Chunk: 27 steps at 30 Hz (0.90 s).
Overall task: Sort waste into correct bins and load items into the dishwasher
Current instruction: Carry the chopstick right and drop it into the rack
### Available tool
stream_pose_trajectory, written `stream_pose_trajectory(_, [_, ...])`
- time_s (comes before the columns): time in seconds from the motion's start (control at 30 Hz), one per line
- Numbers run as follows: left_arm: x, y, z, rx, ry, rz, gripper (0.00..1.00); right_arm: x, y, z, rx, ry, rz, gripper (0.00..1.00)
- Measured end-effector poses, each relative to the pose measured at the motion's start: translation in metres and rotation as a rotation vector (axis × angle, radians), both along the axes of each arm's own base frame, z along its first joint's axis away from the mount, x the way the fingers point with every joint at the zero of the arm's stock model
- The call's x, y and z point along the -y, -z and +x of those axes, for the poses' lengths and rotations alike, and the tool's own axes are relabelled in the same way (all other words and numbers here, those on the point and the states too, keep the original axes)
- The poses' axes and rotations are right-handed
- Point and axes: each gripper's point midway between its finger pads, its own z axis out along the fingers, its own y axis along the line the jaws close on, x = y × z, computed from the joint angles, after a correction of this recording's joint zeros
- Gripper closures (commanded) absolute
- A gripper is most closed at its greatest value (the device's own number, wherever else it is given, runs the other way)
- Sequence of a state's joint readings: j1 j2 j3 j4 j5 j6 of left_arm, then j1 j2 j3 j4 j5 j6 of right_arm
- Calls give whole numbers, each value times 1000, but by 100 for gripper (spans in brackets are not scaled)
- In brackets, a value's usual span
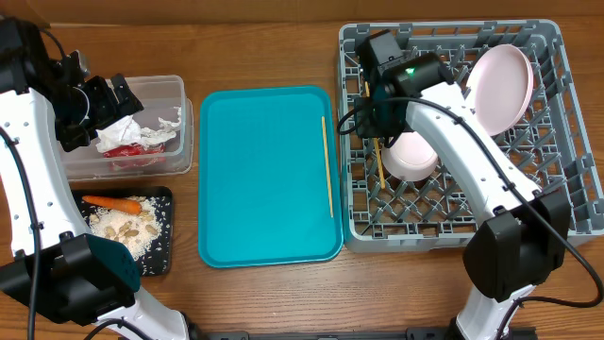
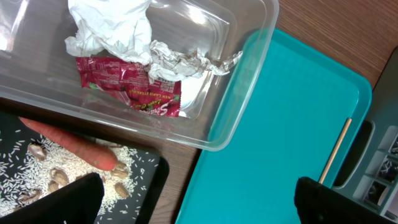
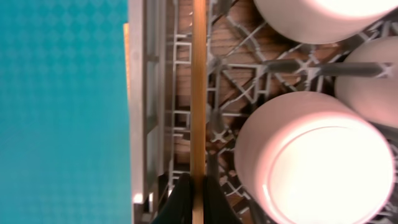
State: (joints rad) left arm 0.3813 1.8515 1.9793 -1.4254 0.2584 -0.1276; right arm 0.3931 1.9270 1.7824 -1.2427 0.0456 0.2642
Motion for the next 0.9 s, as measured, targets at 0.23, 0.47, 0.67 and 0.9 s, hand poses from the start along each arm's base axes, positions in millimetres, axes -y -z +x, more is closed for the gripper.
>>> stream_pose_trajectory(0.23, [0, 0, 0, 0, 0, 0, 1, -11, -1, 0, -2, -14, 55, 96])
stream_pose_trajectory(0.47, [0, 0, 0, 0, 0, 0, 0, -15, 6, 5, 12, -18, 73, 94])
stream_pose_trajectory(0.67, [0, 0, 0, 0, 0, 0, 0, -15, 20, 5, 13, -20, 76, 92])
stream_pose_trajectory(0.9, [0, 0, 0, 0, 0, 0, 0, -19, 17, 14, 49, -22, 90, 89])
